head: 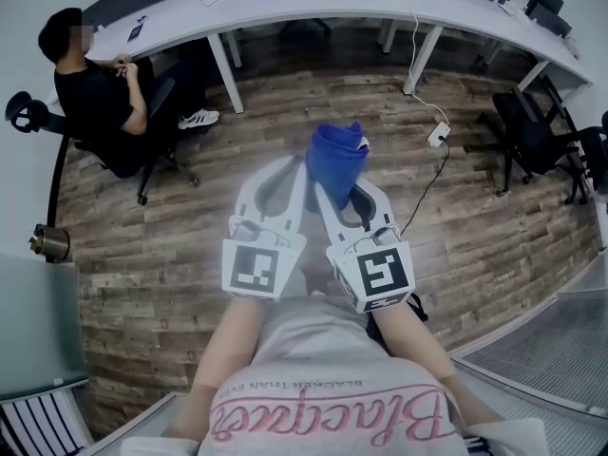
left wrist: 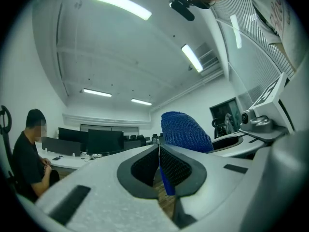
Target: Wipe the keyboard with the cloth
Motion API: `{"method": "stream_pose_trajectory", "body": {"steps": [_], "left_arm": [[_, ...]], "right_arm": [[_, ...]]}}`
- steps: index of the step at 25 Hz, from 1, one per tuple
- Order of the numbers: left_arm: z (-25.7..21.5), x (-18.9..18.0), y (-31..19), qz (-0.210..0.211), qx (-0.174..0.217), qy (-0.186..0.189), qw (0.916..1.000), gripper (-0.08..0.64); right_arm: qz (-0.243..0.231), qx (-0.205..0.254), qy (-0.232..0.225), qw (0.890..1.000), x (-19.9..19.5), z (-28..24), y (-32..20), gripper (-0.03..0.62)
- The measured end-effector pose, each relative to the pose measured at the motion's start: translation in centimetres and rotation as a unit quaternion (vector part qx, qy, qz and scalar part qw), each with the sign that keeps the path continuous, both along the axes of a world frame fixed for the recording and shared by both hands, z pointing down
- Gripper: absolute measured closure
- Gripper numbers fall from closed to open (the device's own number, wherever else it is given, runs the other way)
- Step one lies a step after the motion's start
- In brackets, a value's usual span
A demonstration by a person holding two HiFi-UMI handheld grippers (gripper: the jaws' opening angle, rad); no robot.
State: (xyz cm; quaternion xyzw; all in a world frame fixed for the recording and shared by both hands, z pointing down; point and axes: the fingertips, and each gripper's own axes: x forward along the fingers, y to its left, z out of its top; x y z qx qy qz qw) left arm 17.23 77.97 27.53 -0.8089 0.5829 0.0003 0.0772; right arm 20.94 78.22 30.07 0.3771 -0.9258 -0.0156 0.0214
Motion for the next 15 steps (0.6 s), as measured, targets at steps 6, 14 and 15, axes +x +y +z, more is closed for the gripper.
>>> {"method": "stream_pose_trajectory", "body": {"steps": [6, 14, 15], "left_arm": [[0.3, 0.7, -1.7, -0.003, -0.007, 0.005, 1.0000, 0.554], [1.1, -0.6, -6.8, 0.010, -0.019, 0.009, 0.9997, 0.554], [1.0, -0.9, -7.7, 0.012, -0.018, 0.009, 0.9997, 0.554]], "right_arm": [[-0.007, -0.003, -0.003, 1.000, 0.9, 0.2, -1.3, 0.494], [-0.003, -0.021, -0.011, 1.000, -0.6, 0.8, -6.4, 0.494], [-0.001, -0.021, -0.012, 1.000, -0.8, 0.9, -7.3, 0.494]]}}
